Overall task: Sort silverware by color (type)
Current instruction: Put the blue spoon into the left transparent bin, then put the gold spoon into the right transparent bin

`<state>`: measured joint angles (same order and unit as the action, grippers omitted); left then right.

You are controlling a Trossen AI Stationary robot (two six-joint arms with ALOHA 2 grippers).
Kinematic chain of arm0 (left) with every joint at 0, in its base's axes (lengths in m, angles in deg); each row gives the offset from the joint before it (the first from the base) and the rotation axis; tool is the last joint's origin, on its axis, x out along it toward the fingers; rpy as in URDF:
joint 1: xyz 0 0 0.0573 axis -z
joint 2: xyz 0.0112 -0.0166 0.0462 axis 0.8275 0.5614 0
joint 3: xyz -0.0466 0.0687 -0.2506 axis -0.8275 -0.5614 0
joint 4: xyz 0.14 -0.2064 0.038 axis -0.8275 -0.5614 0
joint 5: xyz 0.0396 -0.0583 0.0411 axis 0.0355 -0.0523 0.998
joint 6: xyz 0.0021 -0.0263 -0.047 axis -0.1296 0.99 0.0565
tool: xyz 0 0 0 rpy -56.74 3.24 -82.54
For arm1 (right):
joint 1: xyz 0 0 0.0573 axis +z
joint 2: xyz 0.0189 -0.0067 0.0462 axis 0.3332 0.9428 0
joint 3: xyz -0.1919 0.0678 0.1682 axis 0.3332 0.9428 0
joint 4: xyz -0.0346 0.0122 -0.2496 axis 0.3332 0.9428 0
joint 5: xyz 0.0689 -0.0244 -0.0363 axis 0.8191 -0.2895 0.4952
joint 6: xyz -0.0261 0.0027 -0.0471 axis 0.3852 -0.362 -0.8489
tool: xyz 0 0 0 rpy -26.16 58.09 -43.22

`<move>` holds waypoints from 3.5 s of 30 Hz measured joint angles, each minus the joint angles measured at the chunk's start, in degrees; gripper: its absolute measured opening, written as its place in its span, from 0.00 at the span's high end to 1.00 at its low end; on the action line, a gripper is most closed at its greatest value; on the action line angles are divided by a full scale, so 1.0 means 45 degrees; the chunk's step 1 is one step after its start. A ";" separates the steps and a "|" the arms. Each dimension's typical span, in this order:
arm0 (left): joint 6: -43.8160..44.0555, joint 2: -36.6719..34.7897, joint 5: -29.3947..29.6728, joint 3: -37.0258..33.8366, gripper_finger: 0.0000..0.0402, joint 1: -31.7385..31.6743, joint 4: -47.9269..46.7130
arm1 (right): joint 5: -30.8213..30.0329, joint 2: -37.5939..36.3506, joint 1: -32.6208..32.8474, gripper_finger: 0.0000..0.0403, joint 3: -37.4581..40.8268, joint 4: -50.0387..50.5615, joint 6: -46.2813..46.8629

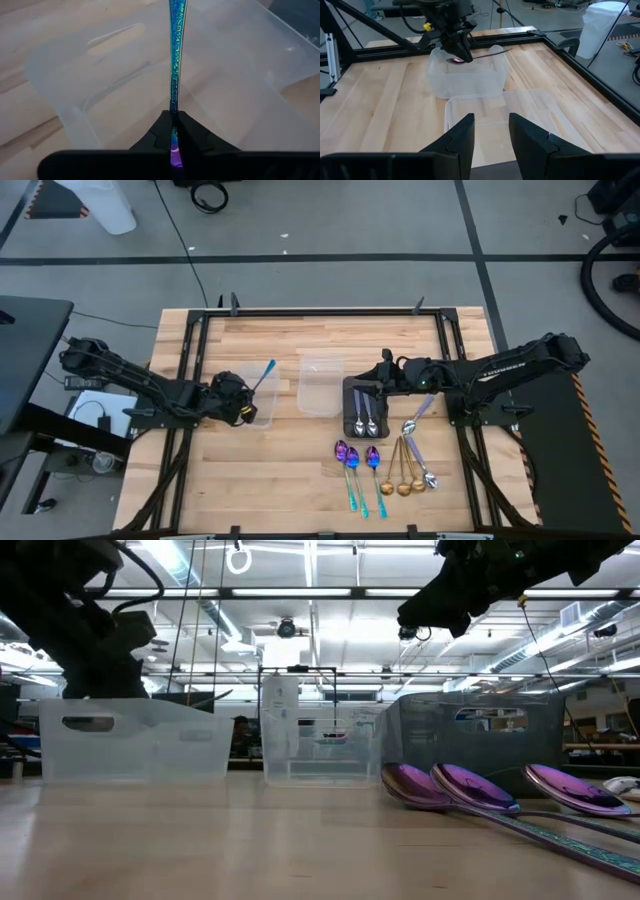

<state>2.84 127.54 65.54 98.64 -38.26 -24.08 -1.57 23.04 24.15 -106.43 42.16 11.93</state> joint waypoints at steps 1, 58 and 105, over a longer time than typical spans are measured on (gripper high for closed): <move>-0.0002 0.0000 -0.0009 -0.0002 0.94 0.0017 0.0014 | 0.0000 0.0000 0.0000 0.67 0.0000 0.0005 0.0000; -0.6278 0.1858 -0.2020 0.1882 0.62 0.0068 0.5217 | 0.0374 0.0303 0.0049 0.67 0.0000 0.0091 0.0772; -1.5842 0.2754 -0.2997 0.1882 0.62 -0.1122 1.0892 | 0.1408 0.0597 0.5151 0.67 -0.0614 0.6527 1.1492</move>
<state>-68.45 139.93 52.05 107.11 -43.31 24.93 4.77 25.73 47.33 -109.19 71.54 63.64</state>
